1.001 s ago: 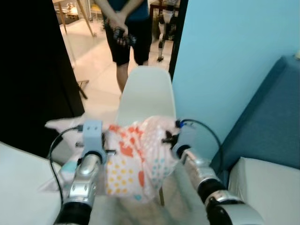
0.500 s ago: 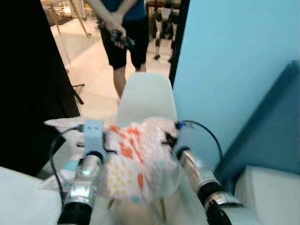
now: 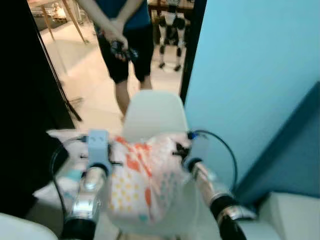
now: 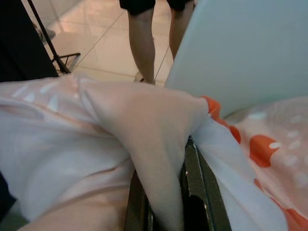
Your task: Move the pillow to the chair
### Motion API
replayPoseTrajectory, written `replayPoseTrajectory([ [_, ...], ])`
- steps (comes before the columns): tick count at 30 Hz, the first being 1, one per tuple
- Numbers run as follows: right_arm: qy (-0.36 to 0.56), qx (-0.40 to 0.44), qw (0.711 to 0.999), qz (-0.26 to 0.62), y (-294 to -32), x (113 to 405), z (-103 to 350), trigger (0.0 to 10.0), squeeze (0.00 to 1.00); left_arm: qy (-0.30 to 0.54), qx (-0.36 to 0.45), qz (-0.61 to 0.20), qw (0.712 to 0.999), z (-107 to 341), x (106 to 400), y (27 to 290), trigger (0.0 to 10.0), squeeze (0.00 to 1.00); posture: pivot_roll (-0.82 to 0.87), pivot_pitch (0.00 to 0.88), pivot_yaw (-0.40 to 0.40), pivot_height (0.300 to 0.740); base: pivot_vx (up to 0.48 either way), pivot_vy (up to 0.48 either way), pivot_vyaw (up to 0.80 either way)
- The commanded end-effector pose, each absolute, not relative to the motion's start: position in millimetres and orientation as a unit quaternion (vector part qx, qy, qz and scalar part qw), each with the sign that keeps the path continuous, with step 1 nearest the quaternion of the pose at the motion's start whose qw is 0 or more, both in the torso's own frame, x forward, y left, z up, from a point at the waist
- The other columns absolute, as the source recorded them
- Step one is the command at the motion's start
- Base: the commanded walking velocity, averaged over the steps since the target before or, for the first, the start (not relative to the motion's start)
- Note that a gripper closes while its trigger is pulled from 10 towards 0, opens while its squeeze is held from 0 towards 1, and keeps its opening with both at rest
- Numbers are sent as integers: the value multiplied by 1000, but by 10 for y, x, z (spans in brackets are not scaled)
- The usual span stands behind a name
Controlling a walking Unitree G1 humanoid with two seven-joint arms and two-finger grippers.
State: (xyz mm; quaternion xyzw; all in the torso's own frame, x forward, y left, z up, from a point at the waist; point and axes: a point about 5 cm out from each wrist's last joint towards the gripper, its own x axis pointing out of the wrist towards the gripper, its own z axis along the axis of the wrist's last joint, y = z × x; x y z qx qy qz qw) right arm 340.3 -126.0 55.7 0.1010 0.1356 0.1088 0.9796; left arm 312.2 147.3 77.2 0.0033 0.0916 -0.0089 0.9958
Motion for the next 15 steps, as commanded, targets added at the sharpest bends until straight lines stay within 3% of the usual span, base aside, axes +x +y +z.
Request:
replayPoseTrajectory([
  [1,119,109,979,128,-1136,3437,631,10000,0,71,4,-19,997,839,3148,1450,10000,0,61,0,-51,737,0,0,0],
  [15,120,106,979,126,-1140,3447,640,10000,0,78,19,-30,996,819,3148,1415,10000,0,58,0,-53,737,0,0,0],
])
